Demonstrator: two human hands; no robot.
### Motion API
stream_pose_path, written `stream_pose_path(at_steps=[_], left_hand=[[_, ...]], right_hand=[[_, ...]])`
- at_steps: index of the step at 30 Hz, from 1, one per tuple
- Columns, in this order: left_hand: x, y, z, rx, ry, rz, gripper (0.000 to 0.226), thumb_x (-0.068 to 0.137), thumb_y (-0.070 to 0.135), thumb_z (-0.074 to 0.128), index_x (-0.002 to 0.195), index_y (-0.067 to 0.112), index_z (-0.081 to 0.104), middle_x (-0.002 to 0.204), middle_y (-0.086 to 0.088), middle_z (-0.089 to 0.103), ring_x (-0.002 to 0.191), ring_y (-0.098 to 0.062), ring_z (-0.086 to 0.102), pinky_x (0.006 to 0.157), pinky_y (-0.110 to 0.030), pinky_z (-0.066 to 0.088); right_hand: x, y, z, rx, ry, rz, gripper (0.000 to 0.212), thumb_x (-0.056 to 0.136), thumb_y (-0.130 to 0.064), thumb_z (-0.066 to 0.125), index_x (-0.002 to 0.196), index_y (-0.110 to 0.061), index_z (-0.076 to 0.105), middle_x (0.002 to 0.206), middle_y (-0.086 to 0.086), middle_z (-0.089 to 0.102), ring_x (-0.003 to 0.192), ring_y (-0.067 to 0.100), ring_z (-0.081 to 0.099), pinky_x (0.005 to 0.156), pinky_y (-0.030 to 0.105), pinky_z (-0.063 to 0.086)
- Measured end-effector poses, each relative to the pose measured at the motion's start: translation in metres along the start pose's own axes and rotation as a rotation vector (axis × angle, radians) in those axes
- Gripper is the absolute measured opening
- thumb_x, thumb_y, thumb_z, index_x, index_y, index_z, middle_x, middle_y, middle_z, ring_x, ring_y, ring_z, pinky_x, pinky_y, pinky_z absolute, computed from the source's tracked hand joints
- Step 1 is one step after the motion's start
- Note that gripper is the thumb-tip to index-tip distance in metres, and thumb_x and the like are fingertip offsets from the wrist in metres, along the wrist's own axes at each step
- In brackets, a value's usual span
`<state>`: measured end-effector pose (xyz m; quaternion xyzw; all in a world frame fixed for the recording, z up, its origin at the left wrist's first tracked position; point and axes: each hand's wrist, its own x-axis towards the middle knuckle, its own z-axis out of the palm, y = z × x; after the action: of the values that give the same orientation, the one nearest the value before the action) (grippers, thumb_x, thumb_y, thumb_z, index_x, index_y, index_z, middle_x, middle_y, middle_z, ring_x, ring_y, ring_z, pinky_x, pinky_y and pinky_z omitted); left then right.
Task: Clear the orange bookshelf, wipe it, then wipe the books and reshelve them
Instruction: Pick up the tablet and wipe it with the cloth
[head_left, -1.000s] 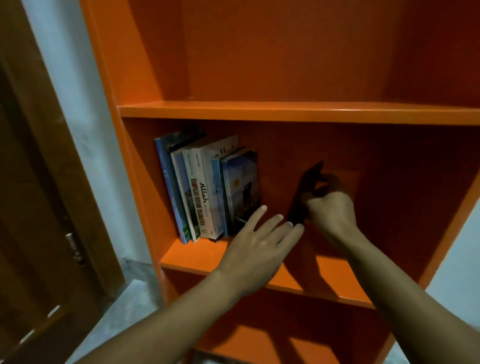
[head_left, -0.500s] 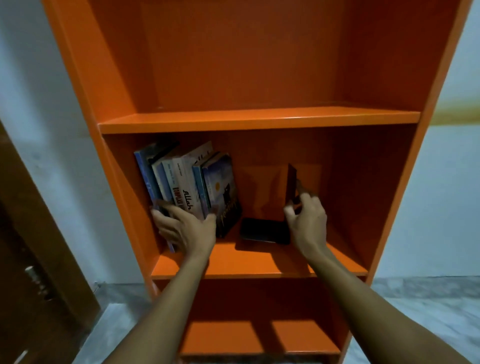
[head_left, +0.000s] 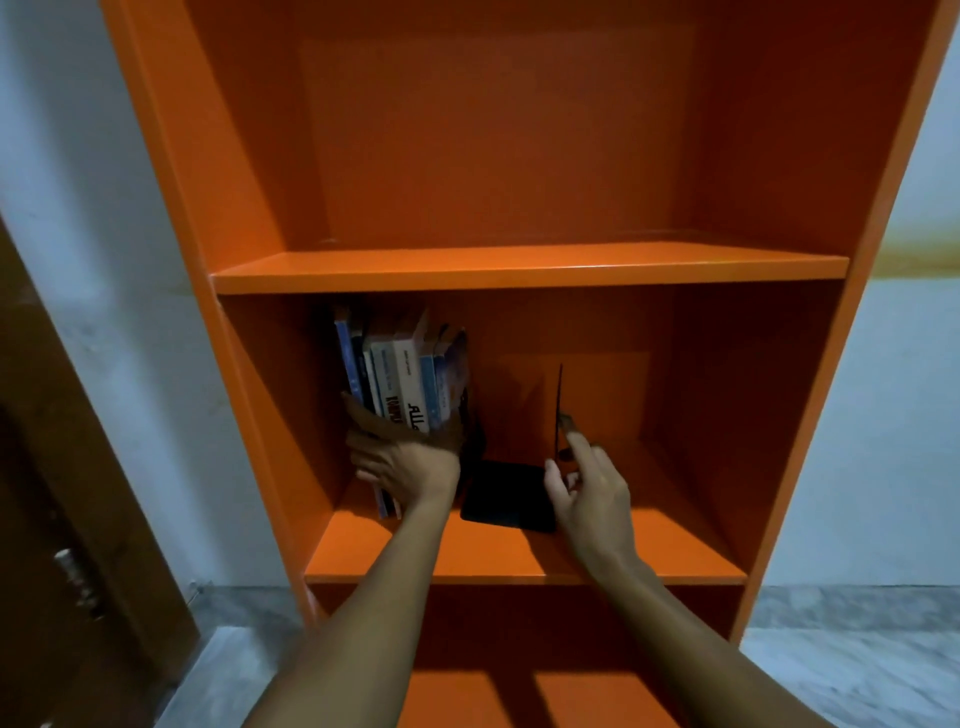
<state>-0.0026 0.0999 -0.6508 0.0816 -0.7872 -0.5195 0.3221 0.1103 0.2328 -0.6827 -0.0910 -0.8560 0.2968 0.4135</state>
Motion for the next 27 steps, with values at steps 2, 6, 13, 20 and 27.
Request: stream_pose_path(at_steps=[2, 6, 13, 20, 27], left_hand=[[0.003, 0.006, 0.001, -0.009, -0.021, -0.024, 0.135, 0.055, 0.063, 0.084, 0.155, 0.012, 0.011, 0.135, -0.024, 0.04, 0.123, -0.046, 0.041, 0.098, -0.056, 0.032], [0.008, 0.015, -0.002, -0.029, -0.042, -0.05, 0.133, 0.055, 0.049, 0.089, 0.155, 0.017, 0.008, 0.14, -0.024, 0.034, 0.128, -0.048, 0.034, 0.102, -0.058, 0.028], [0.015, 0.022, -0.016, -0.029, -0.031, -0.09, 0.136, 0.051, 0.041, 0.092, 0.155, 0.021, 0.007, 0.142, -0.02, 0.034, 0.131, -0.042, 0.034, 0.102, -0.052, 0.029], [0.031, 0.0, -0.032, -0.082, -0.148, -0.216, 0.138, 0.063, 0.024, 0.091, 0.157, 0.019, -0.01, 0.163, -0.024, 0.002, 0.151, -0.044, 0.005, 0.12, -0.058, 0.007], [0.031, -0.014, -0.033, -0.189, -0.113, -0.068, 0.133, 0.064, 0.027, 0.091, 0.156, 0.031, -0.005, 0.156, -0.019, 0.016, 0.147, -0.043, 0.013, 0.117, -0.061, 0.012]], right_hand=[[-0.001, -0.002, 0.001, 0.009, -0.008, -0.018, 0.054, 0.097, -0.019, 0.061, 0.147, -0.024, 0.043, 0.081, -0.006, 0.046, 0.064, 0.008, 0.05, 0.054, 0.011, 0.034], [-0.001, -0.012, 0.008, 0.001, -0.019, 0.007, 0.048, 0.096, -0.021, 0.063, 0.142, -0.016, 0.05, 0.084, -0.006, 0.047, 0.067, 0.011, 0.05, 0.055, 0.014, 0.034], [0.001, -0.047, 0.041, 0.165, -0.188, 0.188, 0.026, 0.097, -0.029, 0.06, 0.118, -0.013, 0.056, 0.091, 0.002, 0.056, 0.086, 0.024, 0.055, 0.069, 0.026, 0.033], [0.014, -0.071, 0.065, 0.278, -0.327, 0.379, 0.023, 0.095, -0.03, 0.064, 0.097, -0.007, 0.062, 0.098, 0.012, 0.066, 0.089, 0.028, 0.064, 0.07, 0.034, 0.048], [0.022, -0.075, 0.082, 0.232, -0.505, 0.373, 0.017, 0.093, -0.01, 0.061, 0.101, 0.004, 0.066, 0.1, 0.014, 0.069, 0.09, 0.024, 0.066, 0.071, 0.037, 0.049]])
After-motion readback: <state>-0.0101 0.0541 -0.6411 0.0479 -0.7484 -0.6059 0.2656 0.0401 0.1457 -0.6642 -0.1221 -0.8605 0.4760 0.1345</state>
